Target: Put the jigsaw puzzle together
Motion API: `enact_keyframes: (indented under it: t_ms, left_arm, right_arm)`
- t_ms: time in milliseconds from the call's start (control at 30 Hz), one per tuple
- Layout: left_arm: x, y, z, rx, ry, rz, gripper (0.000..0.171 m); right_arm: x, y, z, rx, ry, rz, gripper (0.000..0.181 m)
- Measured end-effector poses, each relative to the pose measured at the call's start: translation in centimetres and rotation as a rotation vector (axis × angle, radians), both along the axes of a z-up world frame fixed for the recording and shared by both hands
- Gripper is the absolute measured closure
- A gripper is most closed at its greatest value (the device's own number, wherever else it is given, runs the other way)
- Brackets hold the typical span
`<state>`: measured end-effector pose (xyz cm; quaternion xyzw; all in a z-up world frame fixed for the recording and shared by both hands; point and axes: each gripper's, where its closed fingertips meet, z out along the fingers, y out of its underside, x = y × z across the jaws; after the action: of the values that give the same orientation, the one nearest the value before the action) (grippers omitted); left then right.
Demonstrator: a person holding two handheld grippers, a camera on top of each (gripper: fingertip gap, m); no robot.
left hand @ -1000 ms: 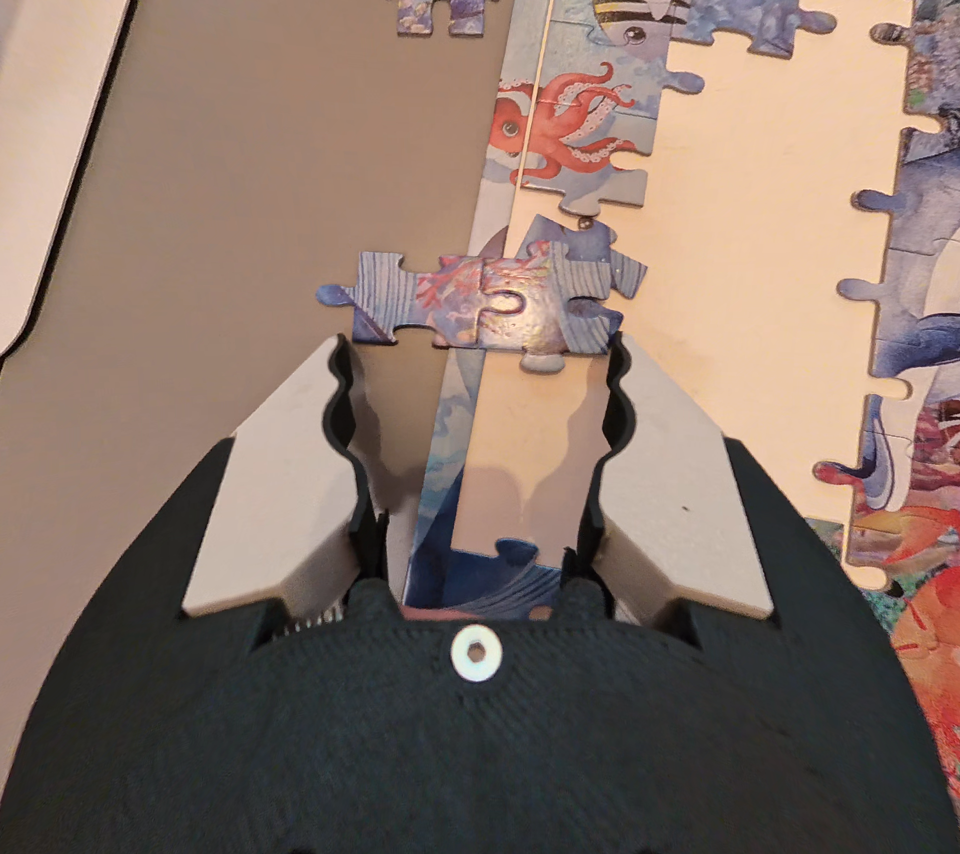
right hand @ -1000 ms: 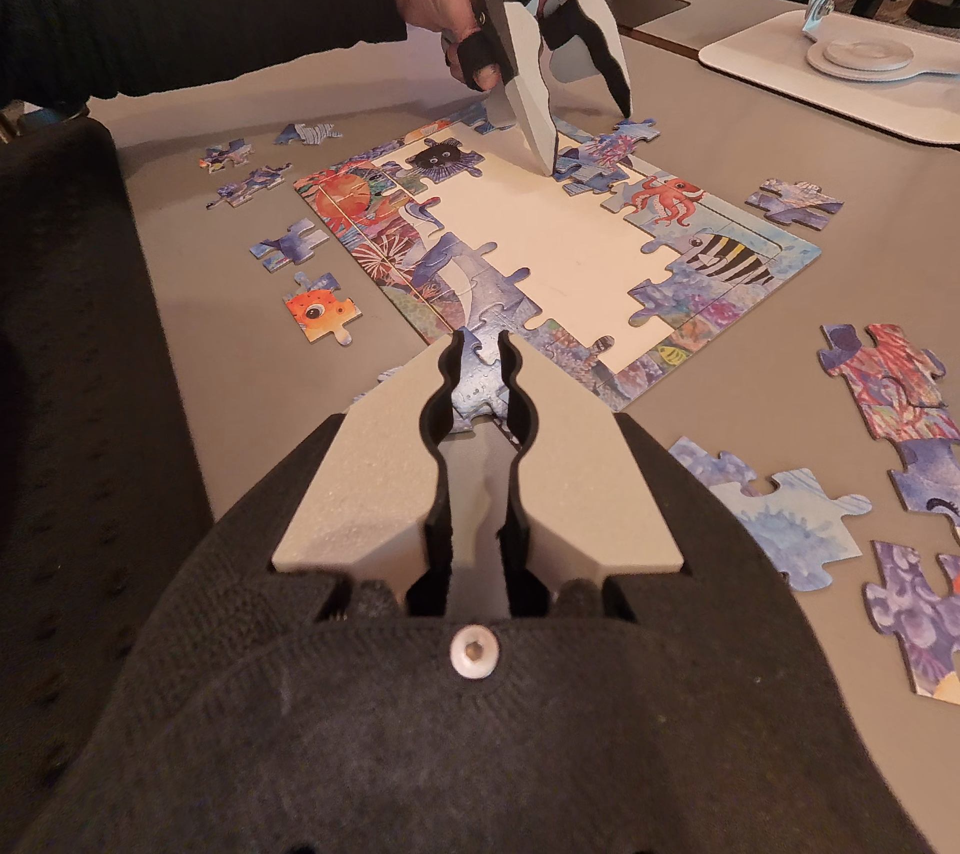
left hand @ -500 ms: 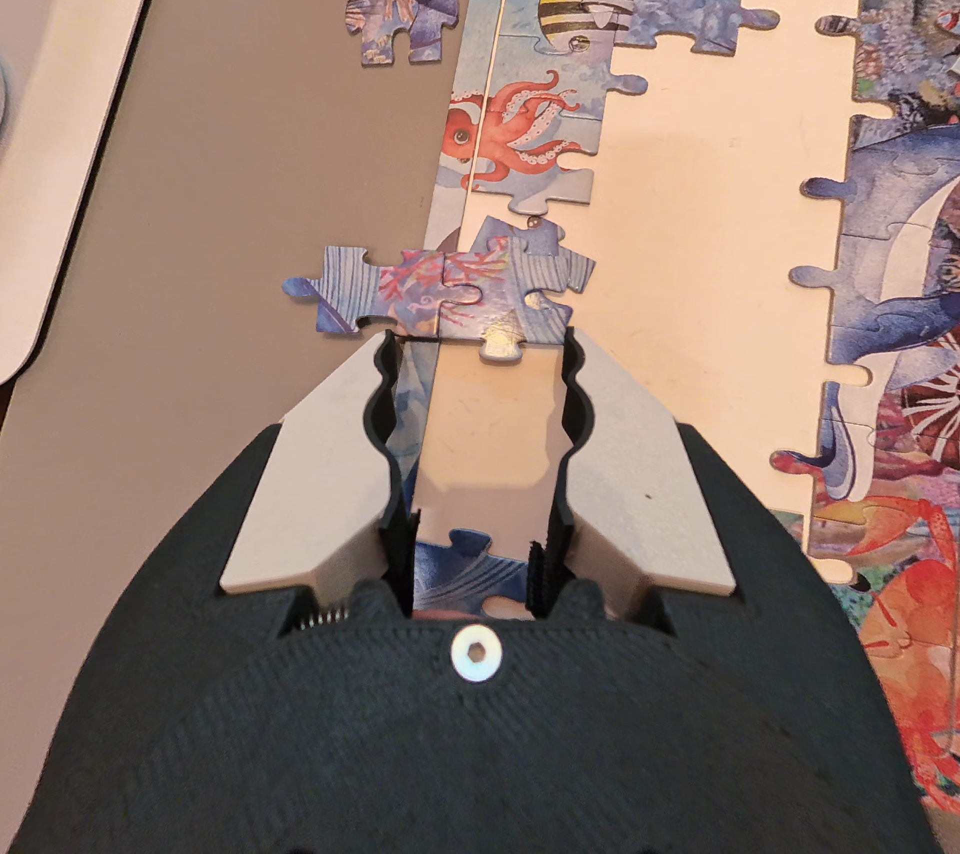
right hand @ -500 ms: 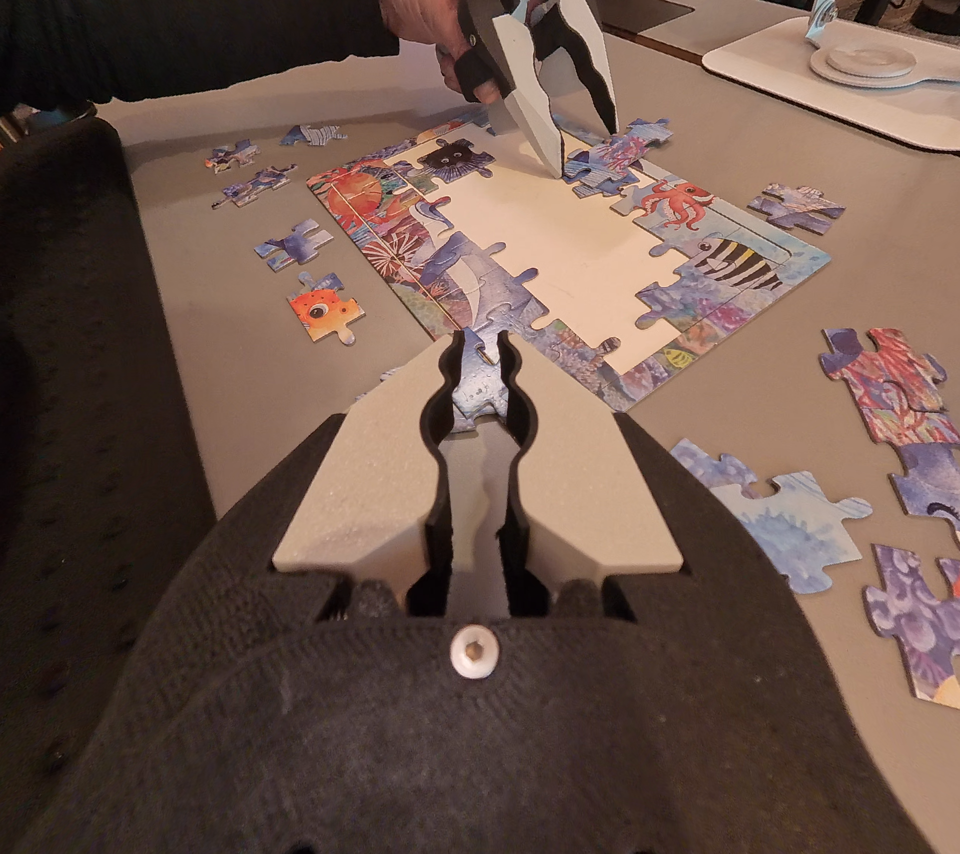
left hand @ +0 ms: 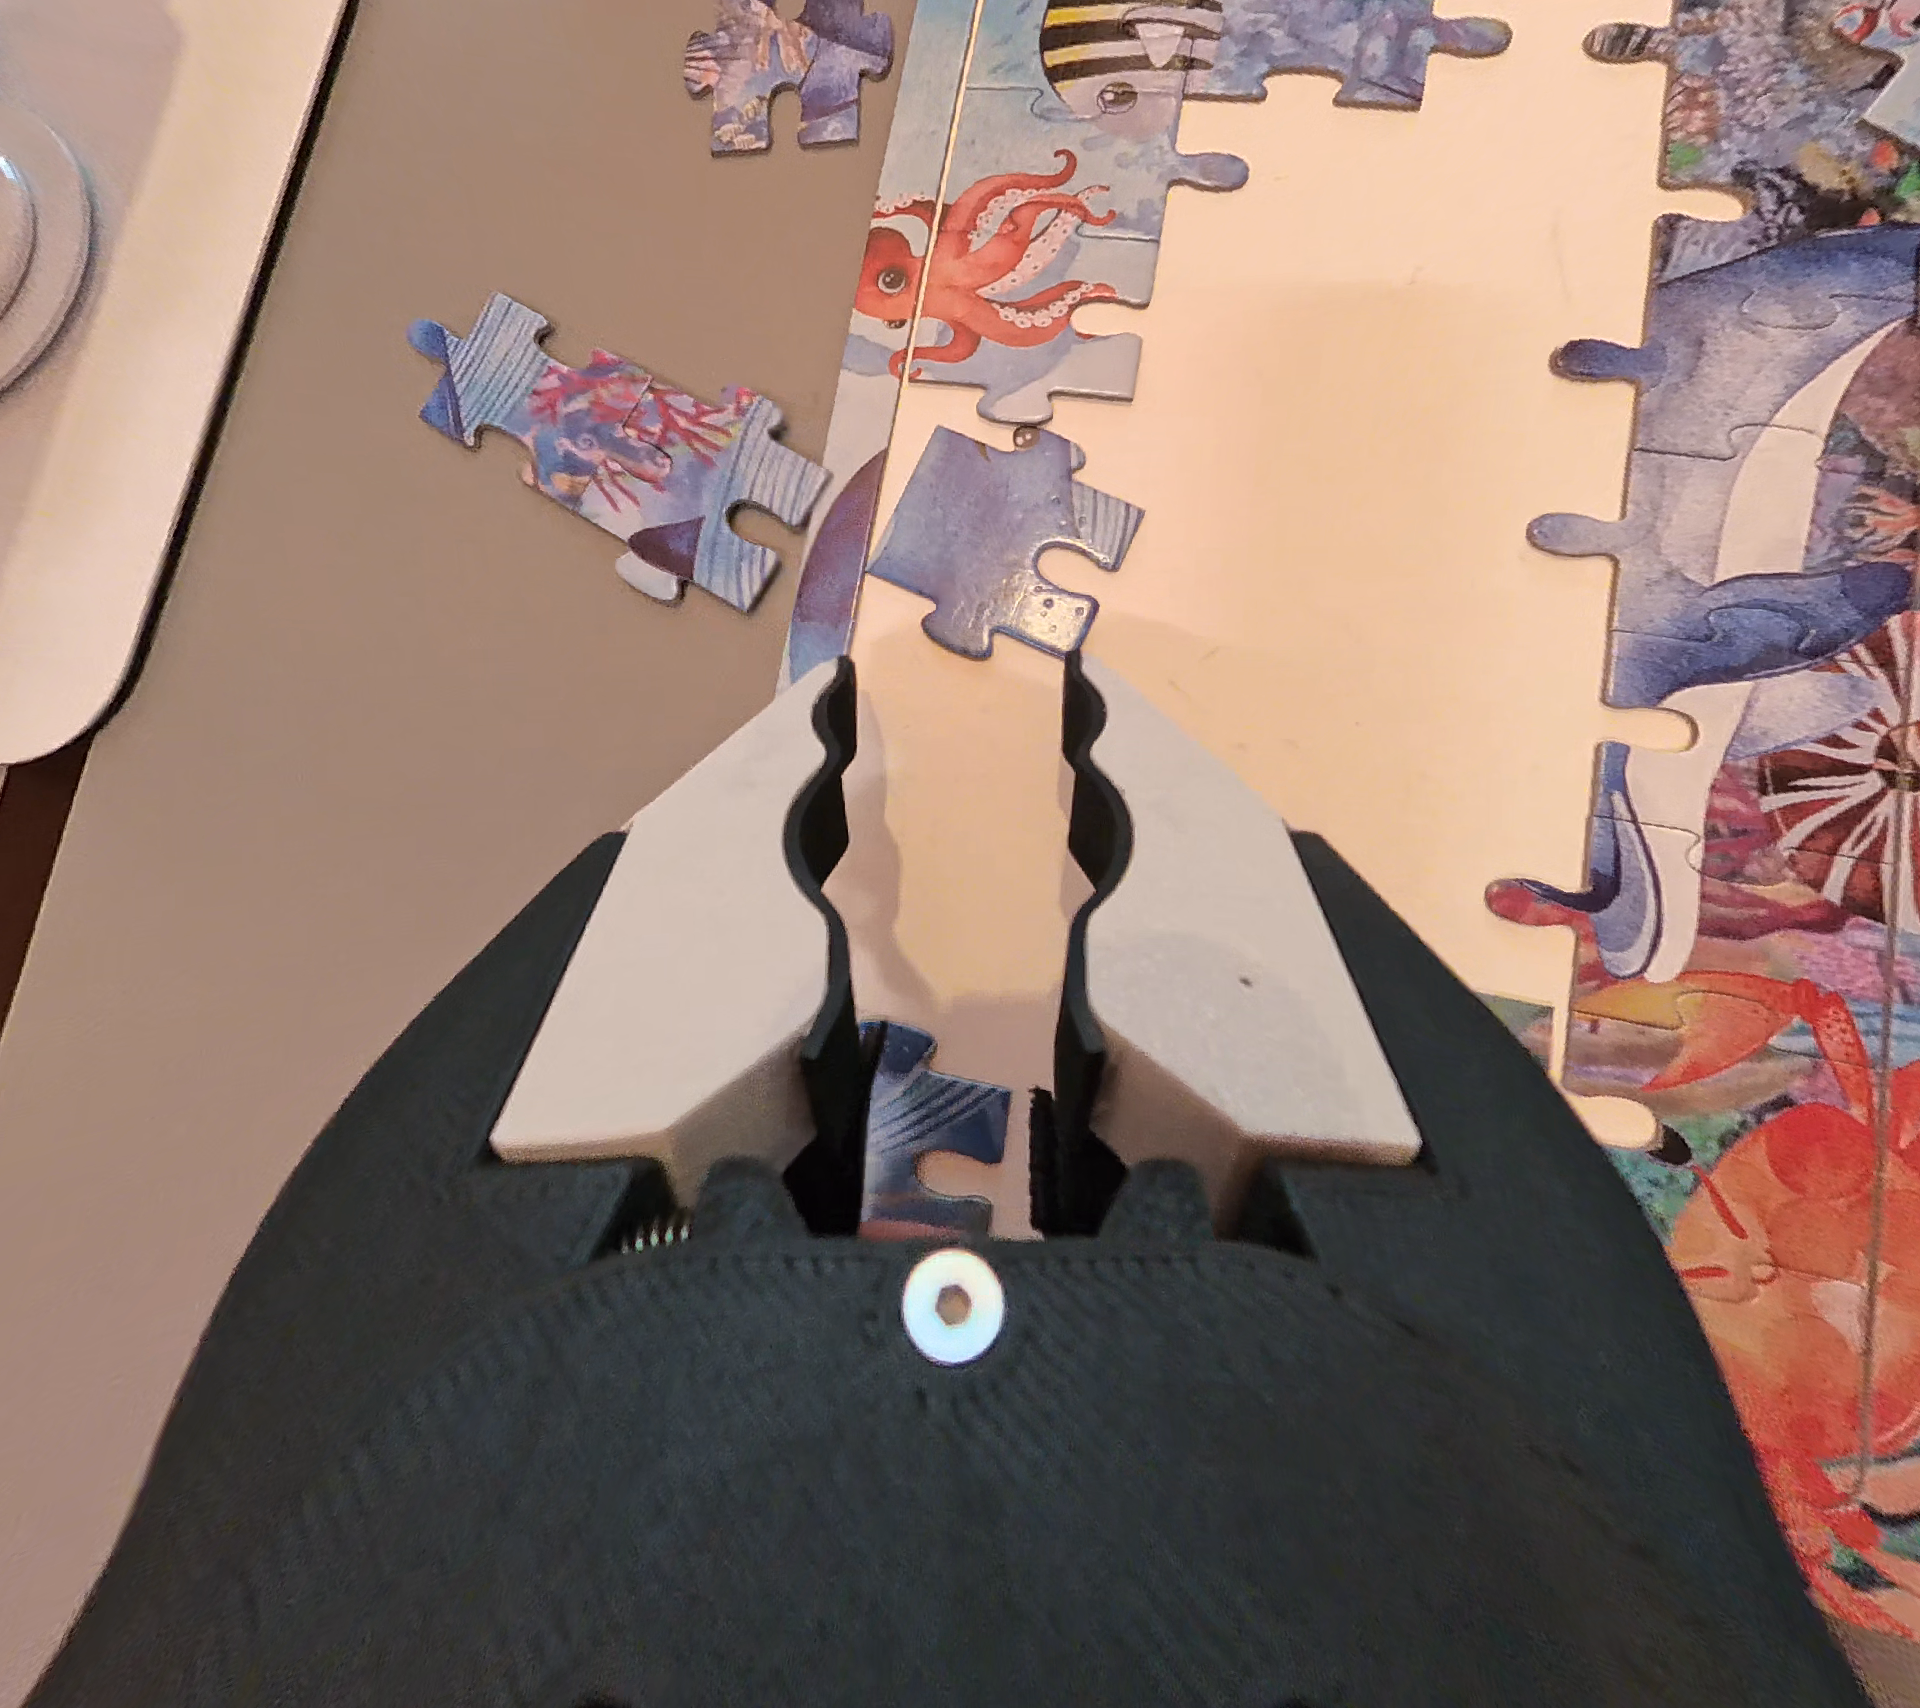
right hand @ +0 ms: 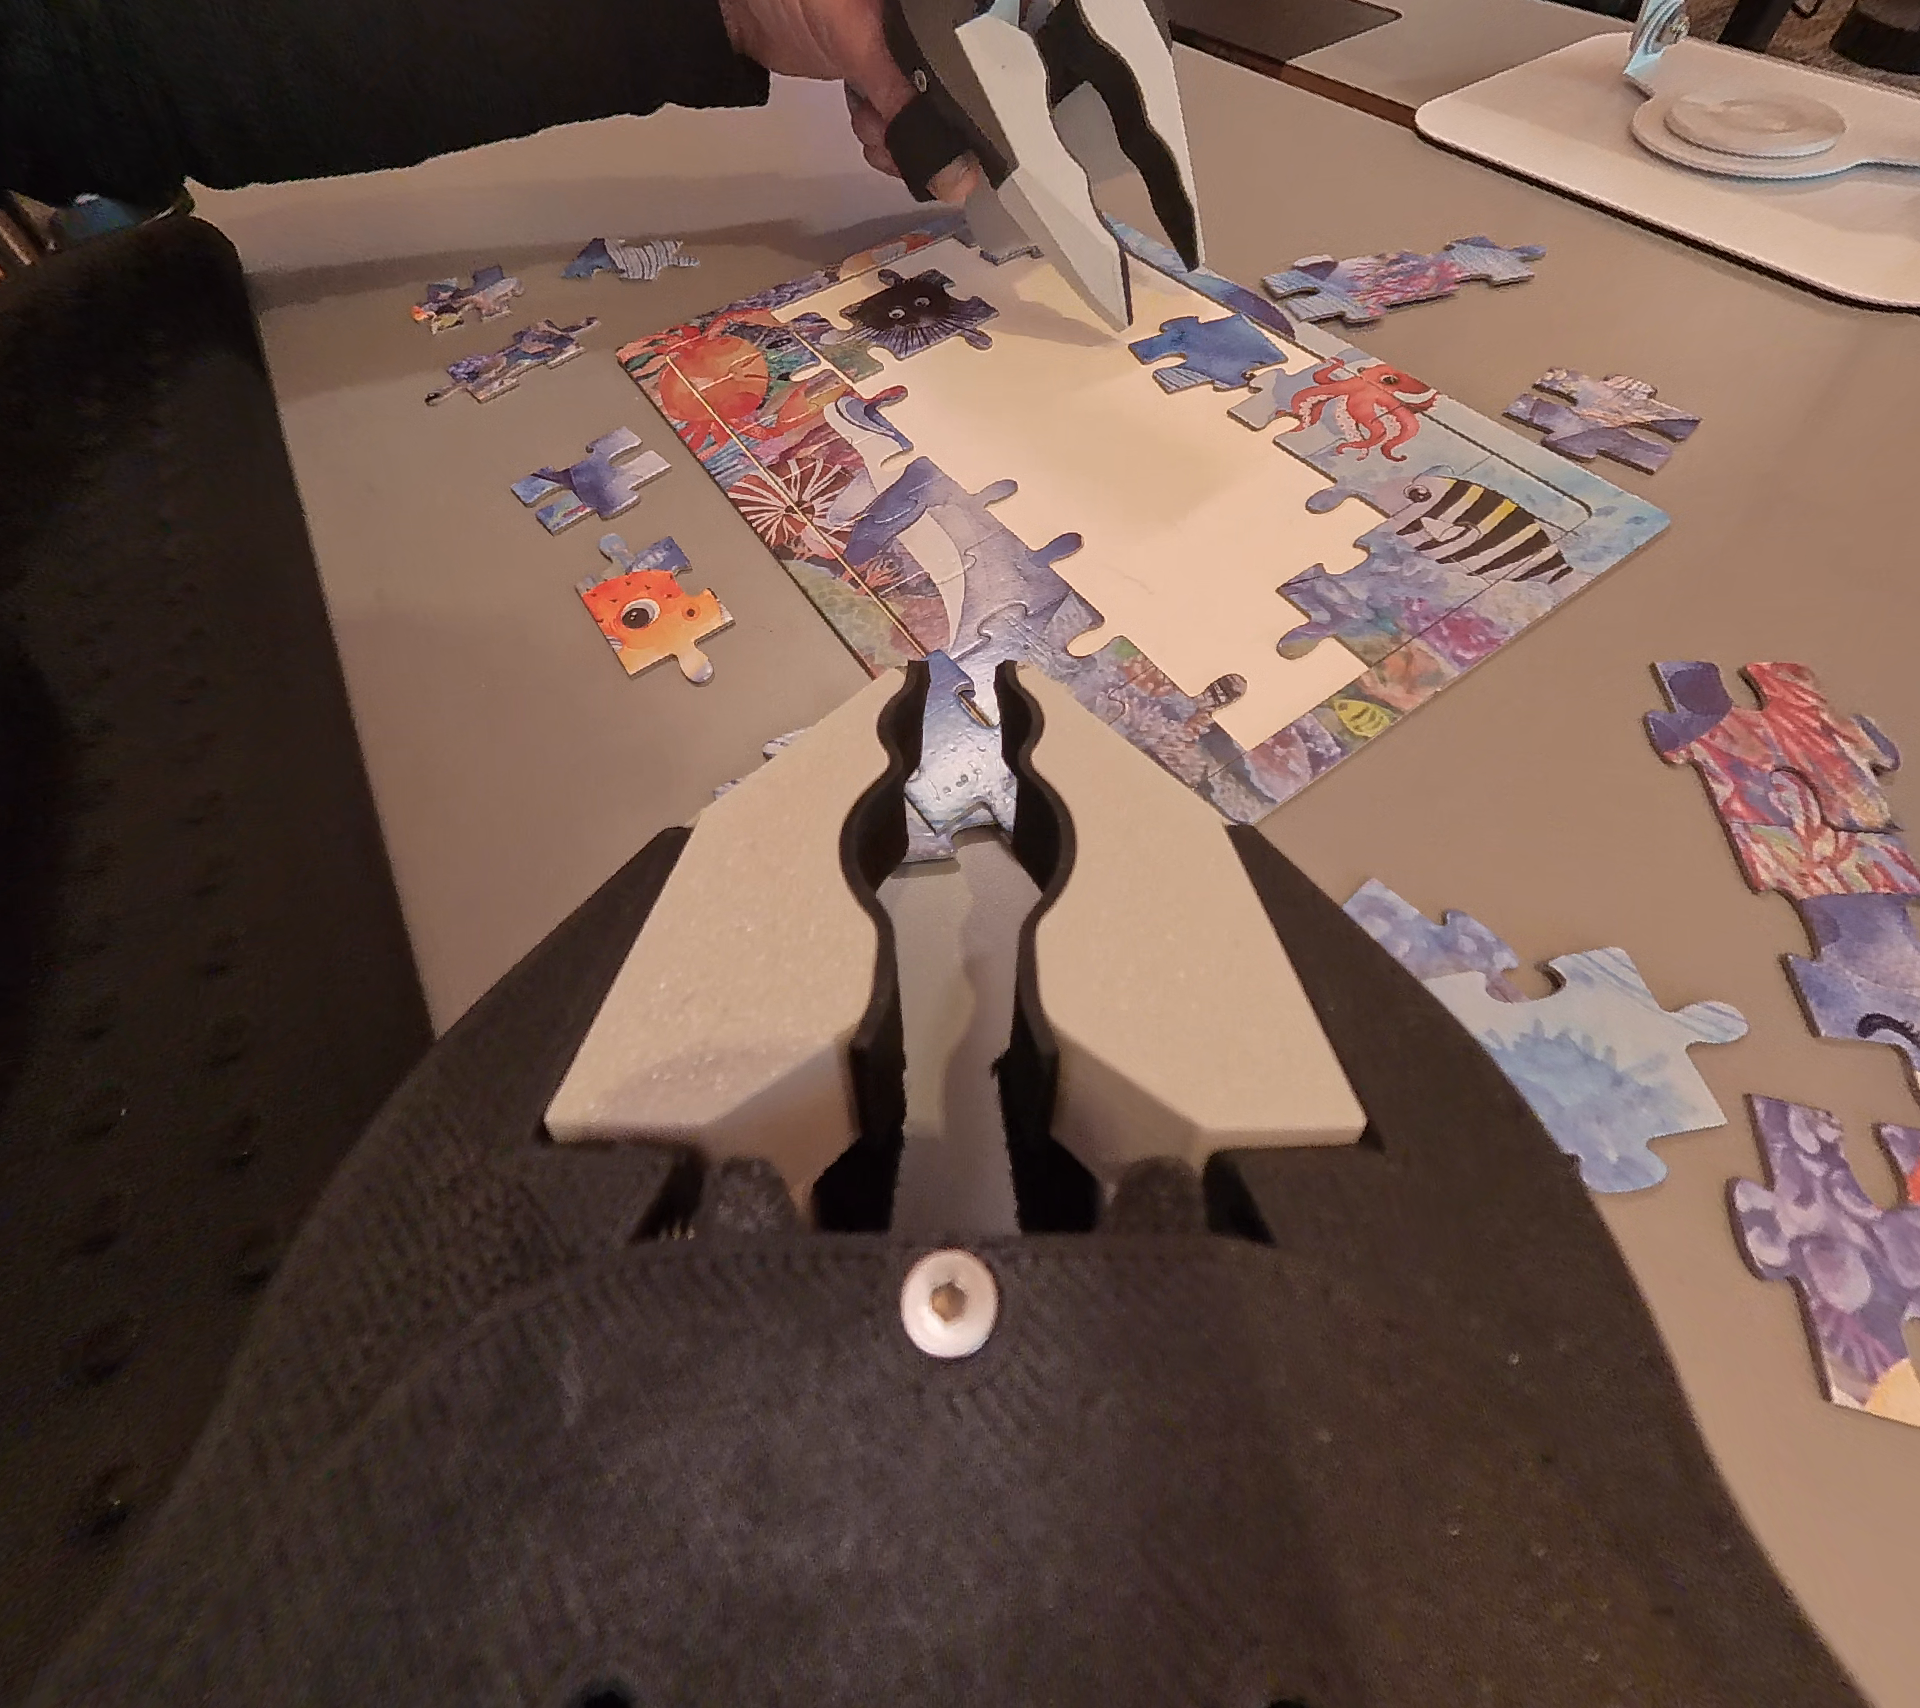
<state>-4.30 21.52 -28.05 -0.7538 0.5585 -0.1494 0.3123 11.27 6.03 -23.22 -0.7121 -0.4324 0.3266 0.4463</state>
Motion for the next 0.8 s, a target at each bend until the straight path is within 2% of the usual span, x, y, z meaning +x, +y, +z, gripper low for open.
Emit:
enact_keyframes:
  t_ms: [67,267,400,500,567,667,800]
  left_arm:
    - [-0.1,0.6,0.1,0.030,0.028,-0.005,0.130]
    - [-0.2,4.8,1.3,0.058,0.011,0.046,0.131]
    - [0.3,6.1,0.9,-0.014,-0.022,0.051,0.127]
    - [0.8,6.1,0.0,-0.095,-0.042,0.051,0.115]
    - [0.9,5.9,-0.6,-0.140,-0.045,0.050,0.114]
    - [1.3,5.8,-0.6,-0.153,-0.075,0.056,0.120]
    - [1.6,5.9,-0.6,-0.141,-0.091,0.059,0.137]
  right_arm:
    - [0.0,0.0,-0.1,0.000,-0.004,0.001,0.169]
    - [0.0,-0.1,0.0,-0.001,0.004,0.002,0.169]
    - [0.1,-0.1,0.2,-0.002,0.015,0.002,0.169]
    - [0.0,-0.2,0.1,-0.001,0.010,0.006,0.169]
    - [0.0,-0.2,0.0,0.001,0.004,0.009,0.169]
    - [-0.1,-0.2,0.0,0.003,0.000,0.010,0.169]
    - [-0.1,-0.2,0.0,0.003,0.001,0.010,0.169]
